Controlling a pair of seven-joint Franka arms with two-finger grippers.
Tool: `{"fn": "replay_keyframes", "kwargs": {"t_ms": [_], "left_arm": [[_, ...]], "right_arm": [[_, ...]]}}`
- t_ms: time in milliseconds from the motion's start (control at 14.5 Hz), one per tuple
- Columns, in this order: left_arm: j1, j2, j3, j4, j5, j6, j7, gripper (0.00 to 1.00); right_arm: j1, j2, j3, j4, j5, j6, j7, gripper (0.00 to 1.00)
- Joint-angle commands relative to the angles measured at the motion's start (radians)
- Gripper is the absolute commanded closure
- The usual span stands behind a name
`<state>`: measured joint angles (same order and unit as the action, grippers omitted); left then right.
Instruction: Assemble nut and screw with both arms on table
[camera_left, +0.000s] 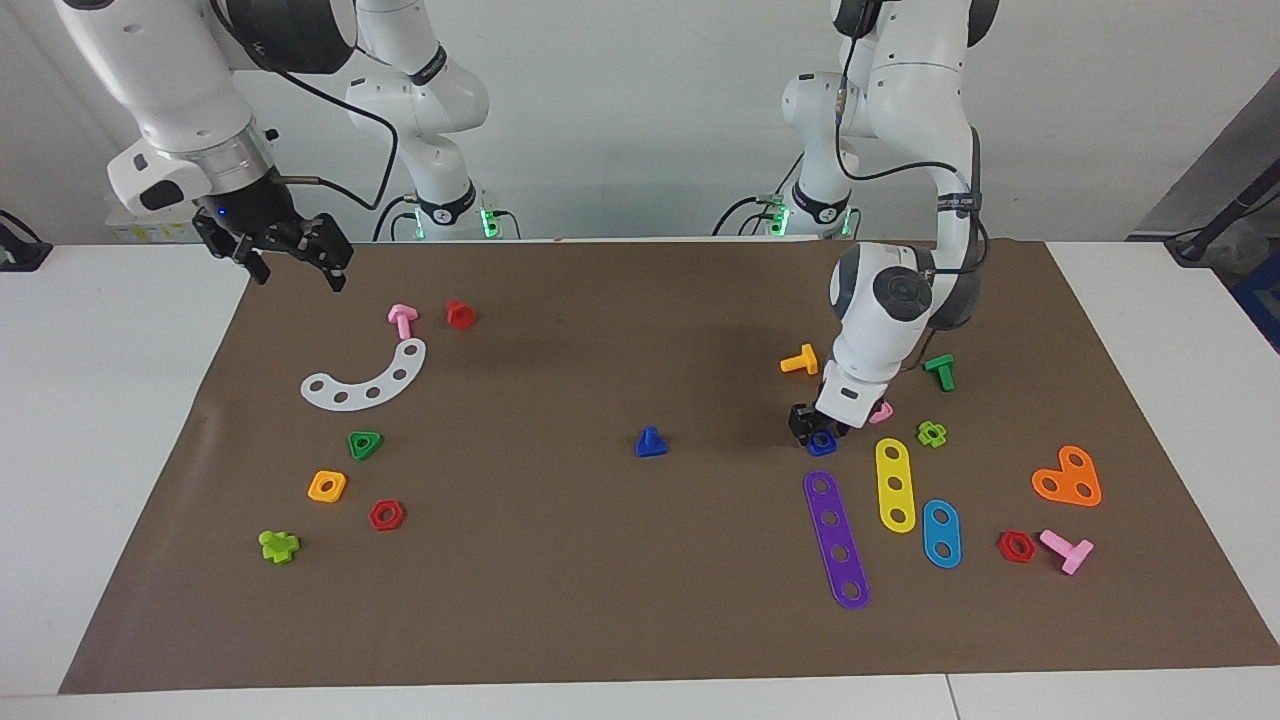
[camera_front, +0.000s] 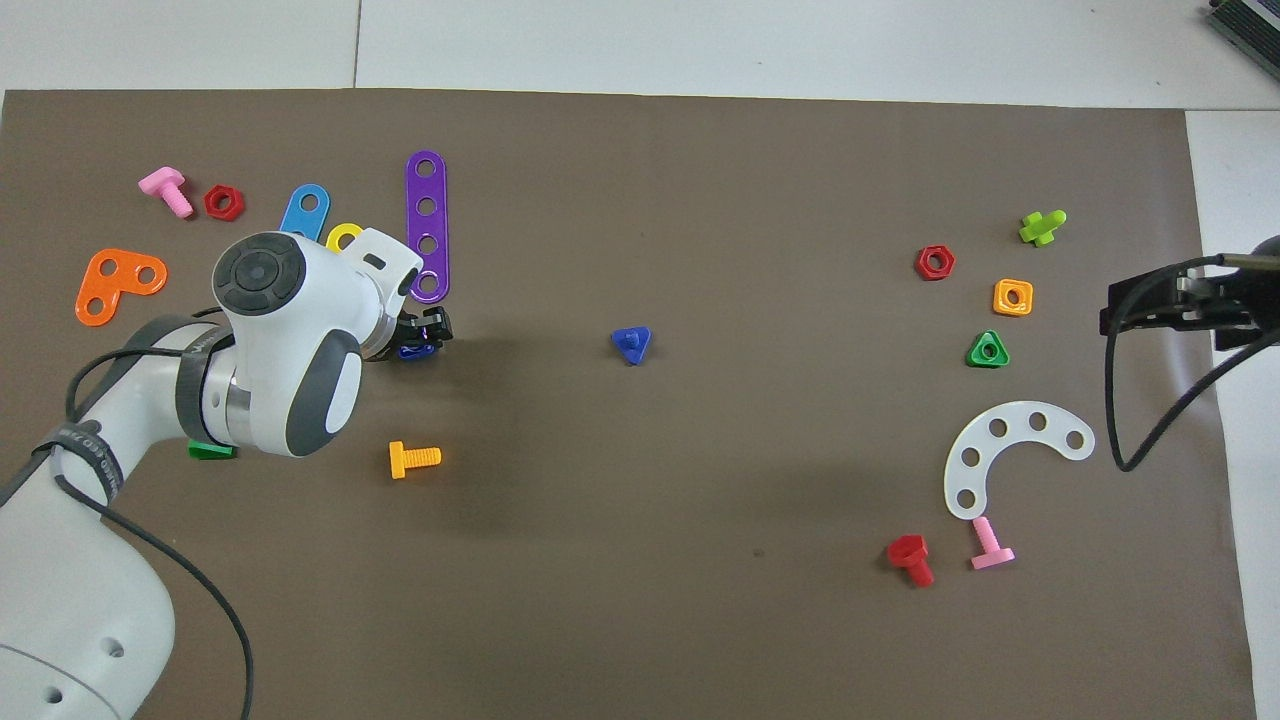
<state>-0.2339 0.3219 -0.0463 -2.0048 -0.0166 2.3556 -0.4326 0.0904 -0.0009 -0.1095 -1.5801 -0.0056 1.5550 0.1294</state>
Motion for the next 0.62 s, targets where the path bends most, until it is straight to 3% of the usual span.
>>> {"fn": "replay_keyframes", "kwargs": {"t_ms": [0, 552], "left_arm": [[-0.028, -0.007, 0.017, -0.019, -0.009, 0.014, -0.008, 0.42], [-0.036, -0.007, 0.017, -0.025, 0.000, 0.014, -0.002, 0.67]], "right_arm": [[-0.008, -0.013, 0.011, 0.000, 0.000, -0.026, -0.027, 0.00], [-0.008, -0.019, 0.014, -0.014, 0.001, -0.012, -0.019, 0.00]]}}
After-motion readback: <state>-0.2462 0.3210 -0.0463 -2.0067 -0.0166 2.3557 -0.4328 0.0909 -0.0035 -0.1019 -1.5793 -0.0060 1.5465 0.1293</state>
